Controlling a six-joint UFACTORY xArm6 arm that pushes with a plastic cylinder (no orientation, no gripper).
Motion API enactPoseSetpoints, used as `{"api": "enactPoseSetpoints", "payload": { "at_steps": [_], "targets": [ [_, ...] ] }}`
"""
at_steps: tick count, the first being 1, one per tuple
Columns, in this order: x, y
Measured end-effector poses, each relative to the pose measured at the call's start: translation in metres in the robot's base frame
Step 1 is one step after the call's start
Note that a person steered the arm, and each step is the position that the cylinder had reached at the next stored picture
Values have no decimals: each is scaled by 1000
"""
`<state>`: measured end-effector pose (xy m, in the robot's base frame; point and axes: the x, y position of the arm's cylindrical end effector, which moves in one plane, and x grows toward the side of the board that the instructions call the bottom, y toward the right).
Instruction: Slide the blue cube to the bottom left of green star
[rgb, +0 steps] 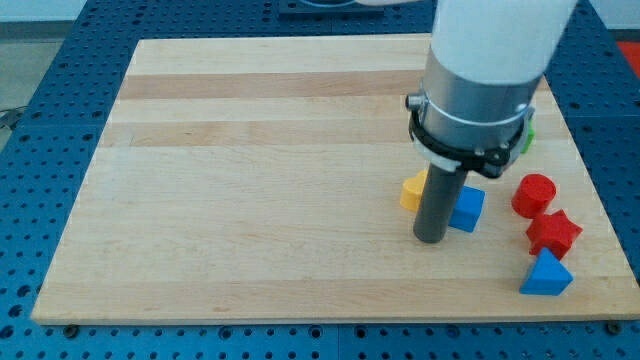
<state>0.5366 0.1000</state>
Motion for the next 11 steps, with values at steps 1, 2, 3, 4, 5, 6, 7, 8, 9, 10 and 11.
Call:
{"api": "enactPoseSetpoints", "payload": {
  "at_steps": [1,2,3,4,5,6,7,8,9,10,11],
  "targets": [
    [1,7],
    [13,11],
    [-11,27],
    [-40,42],
    [-49,45],
    [-48,46],
    [-44,63],
    [-44,73],
    [-43,77],
    [-43,62],
    [-43,35]
  ]
}}
